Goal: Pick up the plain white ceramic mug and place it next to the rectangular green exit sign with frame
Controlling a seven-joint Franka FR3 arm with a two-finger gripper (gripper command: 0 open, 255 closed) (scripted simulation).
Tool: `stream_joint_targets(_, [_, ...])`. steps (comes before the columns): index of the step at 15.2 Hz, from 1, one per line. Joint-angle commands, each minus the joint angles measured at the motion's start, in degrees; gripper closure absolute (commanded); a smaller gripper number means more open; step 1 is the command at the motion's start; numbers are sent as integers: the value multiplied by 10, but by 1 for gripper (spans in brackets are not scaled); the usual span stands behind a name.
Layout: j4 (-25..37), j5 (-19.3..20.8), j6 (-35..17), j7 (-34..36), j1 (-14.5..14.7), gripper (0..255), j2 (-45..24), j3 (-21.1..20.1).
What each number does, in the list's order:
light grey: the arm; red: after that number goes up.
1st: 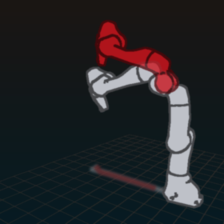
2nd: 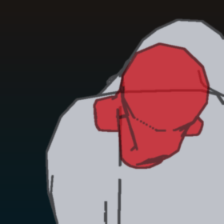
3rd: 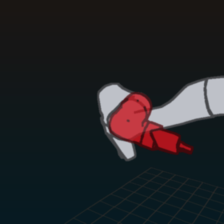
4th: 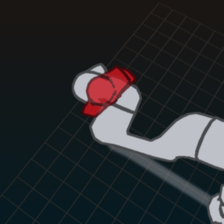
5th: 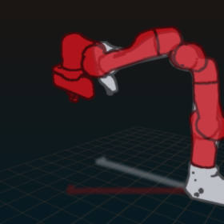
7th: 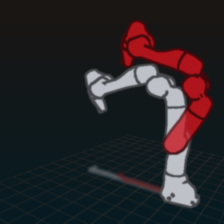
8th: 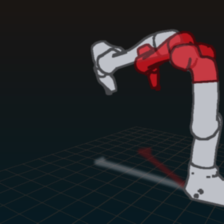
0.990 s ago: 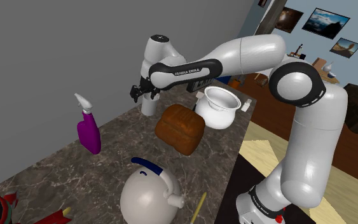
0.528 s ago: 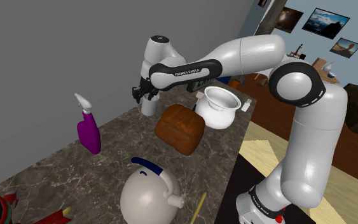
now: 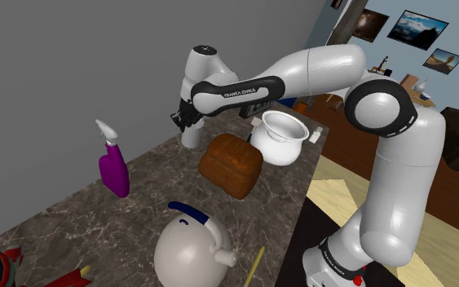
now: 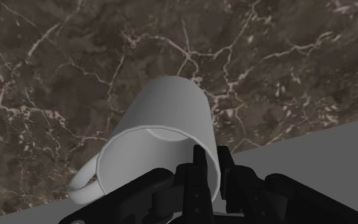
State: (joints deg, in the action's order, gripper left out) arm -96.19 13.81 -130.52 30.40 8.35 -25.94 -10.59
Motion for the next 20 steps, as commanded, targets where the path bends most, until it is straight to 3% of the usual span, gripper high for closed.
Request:
stream_joint_targets(1, [0,0,0,0,0,255,0,0])
stream_joint_targets(20, [81,-22,124,-25,-2,255,45,-10])
